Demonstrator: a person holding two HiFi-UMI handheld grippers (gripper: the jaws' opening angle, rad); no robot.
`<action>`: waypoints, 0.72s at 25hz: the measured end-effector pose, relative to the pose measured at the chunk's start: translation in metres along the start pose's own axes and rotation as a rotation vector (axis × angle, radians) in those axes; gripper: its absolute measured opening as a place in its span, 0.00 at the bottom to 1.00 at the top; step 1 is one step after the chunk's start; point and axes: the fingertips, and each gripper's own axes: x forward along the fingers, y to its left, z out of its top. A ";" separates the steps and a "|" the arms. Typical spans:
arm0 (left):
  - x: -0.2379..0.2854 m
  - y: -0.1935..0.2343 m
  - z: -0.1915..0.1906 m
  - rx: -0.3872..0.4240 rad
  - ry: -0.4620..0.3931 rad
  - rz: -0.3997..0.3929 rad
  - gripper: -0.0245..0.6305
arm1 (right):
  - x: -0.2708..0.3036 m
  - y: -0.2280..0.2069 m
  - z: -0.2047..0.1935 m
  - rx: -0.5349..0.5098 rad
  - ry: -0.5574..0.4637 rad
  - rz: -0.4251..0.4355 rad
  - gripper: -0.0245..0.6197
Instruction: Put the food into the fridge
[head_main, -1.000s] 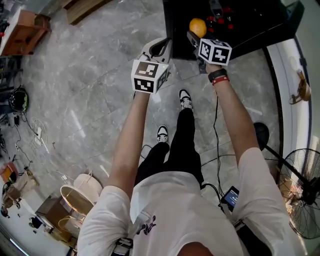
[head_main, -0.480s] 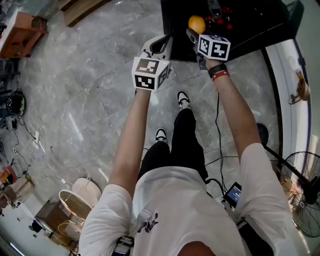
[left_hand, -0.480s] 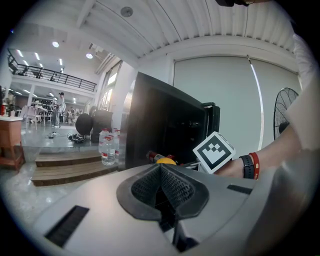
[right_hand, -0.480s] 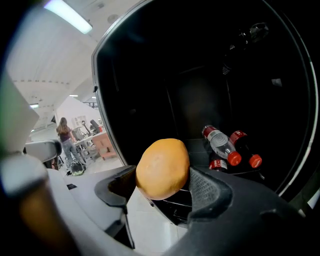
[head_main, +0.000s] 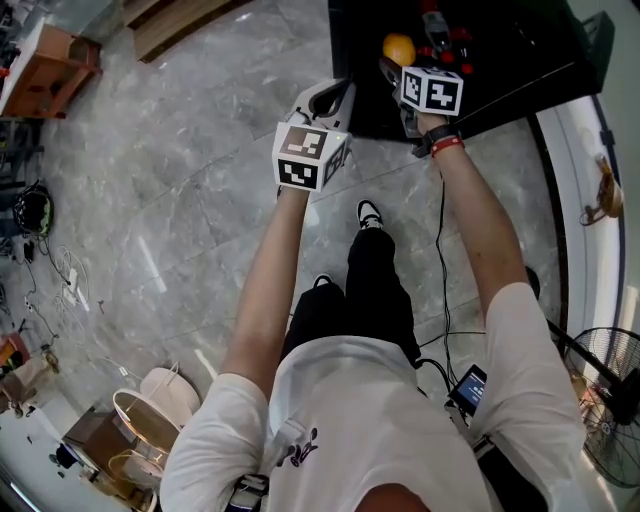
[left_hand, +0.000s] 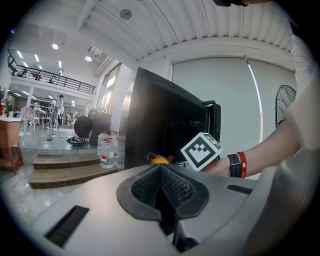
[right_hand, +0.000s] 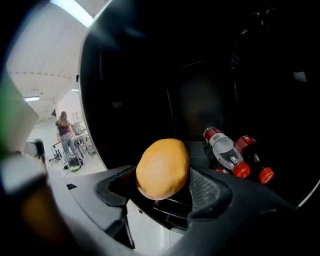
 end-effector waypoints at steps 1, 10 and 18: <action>0.001 0.001 -0.001 0.001 -0.001 -0.001 0.07 | 0.005 -0.002 -0.001 -0.002 0.005 0.000 0.56; 0.017 0.014 -0.007 0.005 -0.007 -0.014 0.07 | 0.050 -0.019 0.002 -0.042 0.028 -0.002 0.56; 0.016 0.025 -0.012 -0.007 -0.014 -0.009 0.07 | 0.084 -0.024 0.004 -0.069 0.052 0.001 0.57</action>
